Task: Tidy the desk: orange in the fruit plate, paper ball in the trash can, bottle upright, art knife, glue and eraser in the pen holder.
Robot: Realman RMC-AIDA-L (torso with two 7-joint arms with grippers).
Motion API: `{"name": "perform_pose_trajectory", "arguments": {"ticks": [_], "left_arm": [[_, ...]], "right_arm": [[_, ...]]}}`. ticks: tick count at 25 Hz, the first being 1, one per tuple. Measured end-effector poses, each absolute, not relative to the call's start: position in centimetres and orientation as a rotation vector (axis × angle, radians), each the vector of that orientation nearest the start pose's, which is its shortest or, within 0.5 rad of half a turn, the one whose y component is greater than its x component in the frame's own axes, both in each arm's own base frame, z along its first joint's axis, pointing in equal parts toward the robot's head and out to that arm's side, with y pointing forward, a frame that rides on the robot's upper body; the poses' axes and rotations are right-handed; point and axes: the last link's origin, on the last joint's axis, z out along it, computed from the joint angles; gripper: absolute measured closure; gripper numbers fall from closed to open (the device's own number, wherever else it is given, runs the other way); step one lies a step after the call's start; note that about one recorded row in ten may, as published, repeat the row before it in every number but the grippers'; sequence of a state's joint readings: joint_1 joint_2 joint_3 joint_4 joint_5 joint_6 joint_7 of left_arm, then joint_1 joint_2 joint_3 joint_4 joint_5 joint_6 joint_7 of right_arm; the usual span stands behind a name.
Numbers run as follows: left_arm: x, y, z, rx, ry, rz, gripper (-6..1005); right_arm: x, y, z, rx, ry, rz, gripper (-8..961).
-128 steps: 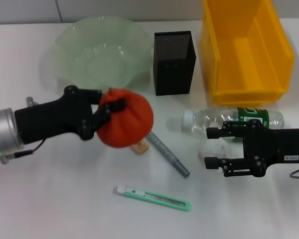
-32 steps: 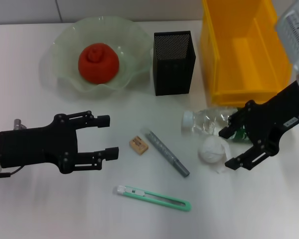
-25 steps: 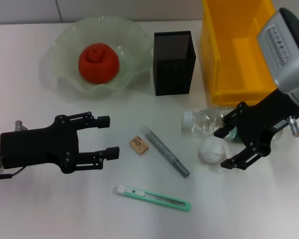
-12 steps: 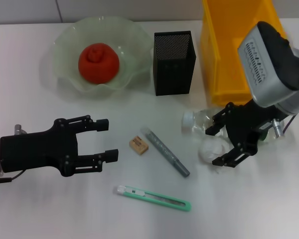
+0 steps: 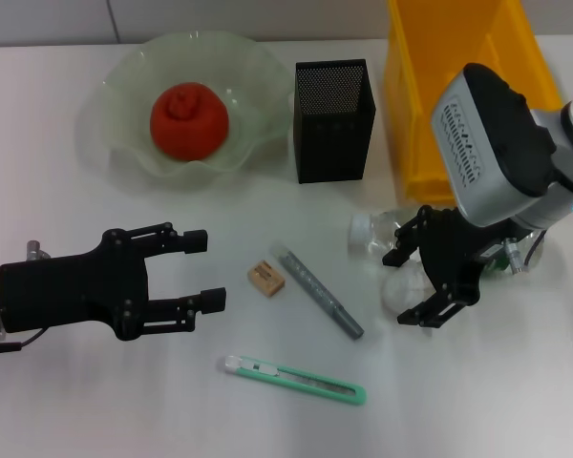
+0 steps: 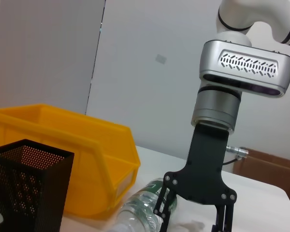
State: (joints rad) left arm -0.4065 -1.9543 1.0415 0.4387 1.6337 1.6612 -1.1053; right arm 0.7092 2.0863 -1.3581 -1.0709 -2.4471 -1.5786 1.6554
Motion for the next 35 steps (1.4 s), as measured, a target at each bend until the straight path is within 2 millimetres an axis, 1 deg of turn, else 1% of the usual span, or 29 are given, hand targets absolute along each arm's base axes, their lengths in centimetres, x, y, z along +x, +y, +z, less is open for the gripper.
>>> {"name": "perform_pose_trajectory", "arguments": {"ticks": [14, 23, 32, 35], "left_arm": [[-28.95, 27.43, -0.27, -2.823, -0.476, -0.874, 215], [-28.88, 27.51, -0.26, -2.824, -0.476, -0.876, 214], [-28.84, 27.55, -0.23, -2.821, -0.478, -0.88, 214], [-28.85, 27.54, -0.23, -2.82, -0.479, -0.88, 214]], "right_arm": [[18.26, 34.66, -3.81, -3.133, -0.154, -0.534, 273], [18.52, 34.48, -4.51, -3.127, -0.188, -0.581, 277], [18.42, 34.64, -4.51, -3.115, -0.189, -0.578, 281], [18.29, 34.68, -4.38, -3.115, -0.186, -0.566, 357]]}}
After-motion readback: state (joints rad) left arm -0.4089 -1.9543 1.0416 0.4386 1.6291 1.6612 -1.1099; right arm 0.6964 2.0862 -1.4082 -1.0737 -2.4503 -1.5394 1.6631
